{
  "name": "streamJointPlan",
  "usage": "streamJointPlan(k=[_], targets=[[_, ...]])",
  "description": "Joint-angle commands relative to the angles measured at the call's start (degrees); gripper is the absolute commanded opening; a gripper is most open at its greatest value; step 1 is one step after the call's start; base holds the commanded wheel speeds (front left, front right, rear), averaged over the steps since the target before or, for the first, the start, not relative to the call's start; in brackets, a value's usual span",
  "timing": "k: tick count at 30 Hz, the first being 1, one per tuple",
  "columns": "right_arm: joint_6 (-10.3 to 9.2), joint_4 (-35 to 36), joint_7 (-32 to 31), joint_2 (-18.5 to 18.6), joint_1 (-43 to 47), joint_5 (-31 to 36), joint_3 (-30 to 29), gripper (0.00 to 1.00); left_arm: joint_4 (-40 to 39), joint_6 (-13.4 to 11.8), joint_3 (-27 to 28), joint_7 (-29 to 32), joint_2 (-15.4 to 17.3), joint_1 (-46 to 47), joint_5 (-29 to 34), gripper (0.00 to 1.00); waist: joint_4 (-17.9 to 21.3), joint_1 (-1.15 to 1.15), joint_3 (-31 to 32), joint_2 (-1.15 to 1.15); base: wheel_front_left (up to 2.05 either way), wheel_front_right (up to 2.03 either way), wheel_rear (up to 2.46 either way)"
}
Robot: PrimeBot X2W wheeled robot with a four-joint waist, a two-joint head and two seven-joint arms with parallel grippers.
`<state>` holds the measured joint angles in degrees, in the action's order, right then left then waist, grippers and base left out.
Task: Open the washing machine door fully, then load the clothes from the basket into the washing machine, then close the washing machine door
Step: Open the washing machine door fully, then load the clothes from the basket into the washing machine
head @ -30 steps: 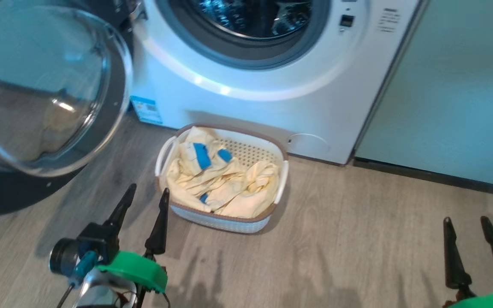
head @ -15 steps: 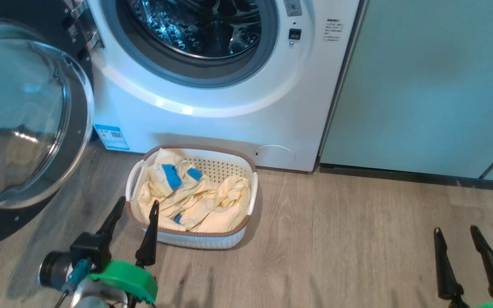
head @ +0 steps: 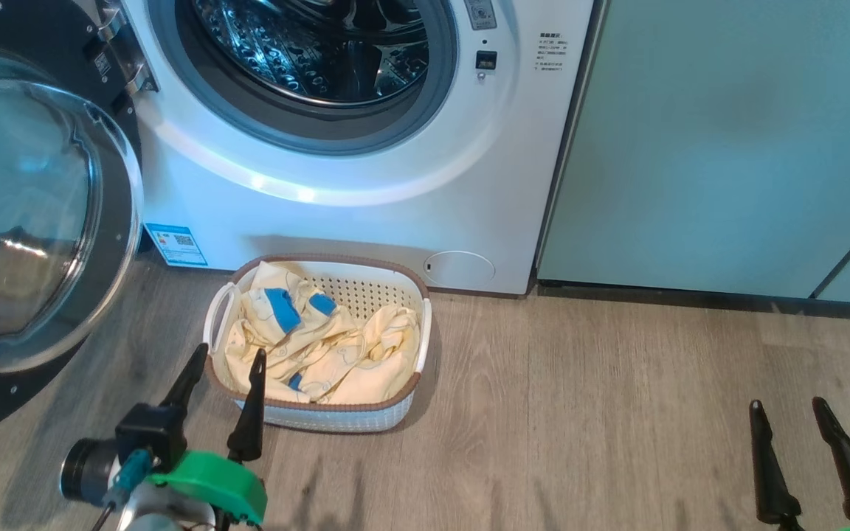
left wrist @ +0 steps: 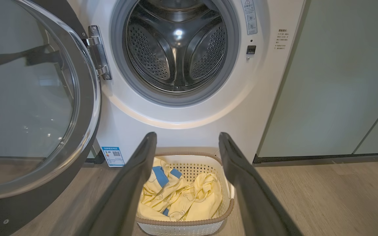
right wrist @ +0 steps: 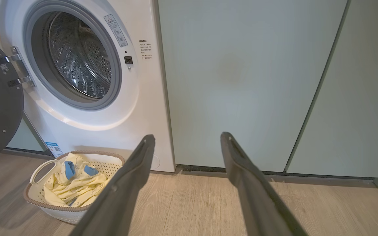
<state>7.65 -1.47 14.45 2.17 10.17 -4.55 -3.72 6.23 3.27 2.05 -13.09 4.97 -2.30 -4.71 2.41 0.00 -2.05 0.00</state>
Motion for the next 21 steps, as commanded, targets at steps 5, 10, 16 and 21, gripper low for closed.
streamJointPlan(k=[5, 10, 16, 21], targets=[[-0.16, 2.1, 0.5, 0.7, -1.9, -0.3, 0.9, 1.0, -2.1, -0.8, 2.0, -0.2, 1.2, 1.9, -0.7, 1.0, 0.0, 0.0, -0.2, 0.0, 0.0, 0.0, 0.0], [-0.16, 2.0, 0.5, 0.7, -2.0, -0.4, 0.6, 1.0, -1.9, -0.9, 1.8, -0.2, 1.3, 2.1, -0.8, 1.0, -0.1, 0.0, -0.3, 0.0, 0.0, 0.0, 0.0], [-0.16, 1.9, 0.5, 0.7, -2.2, -0.7, 0.7, 1.0, -1.8, -1.2, 1.6, -0.3, 1.6, 2.1, -0.9, 1.0, 0.2, 0.0, -0.3, 0.0, 0.0, 0.0, 0.0], [-0.16, 1.9, 0.5, 0.7, -2.4, -0.9, 0.6, 1.0, -1.8, -1.4, 1.1, -0.2, 1.7, 2.3, -0.8, 1.0, 0.4, 0.0, -0.5, 0.0, 0.27, -0.14, -0.13]])
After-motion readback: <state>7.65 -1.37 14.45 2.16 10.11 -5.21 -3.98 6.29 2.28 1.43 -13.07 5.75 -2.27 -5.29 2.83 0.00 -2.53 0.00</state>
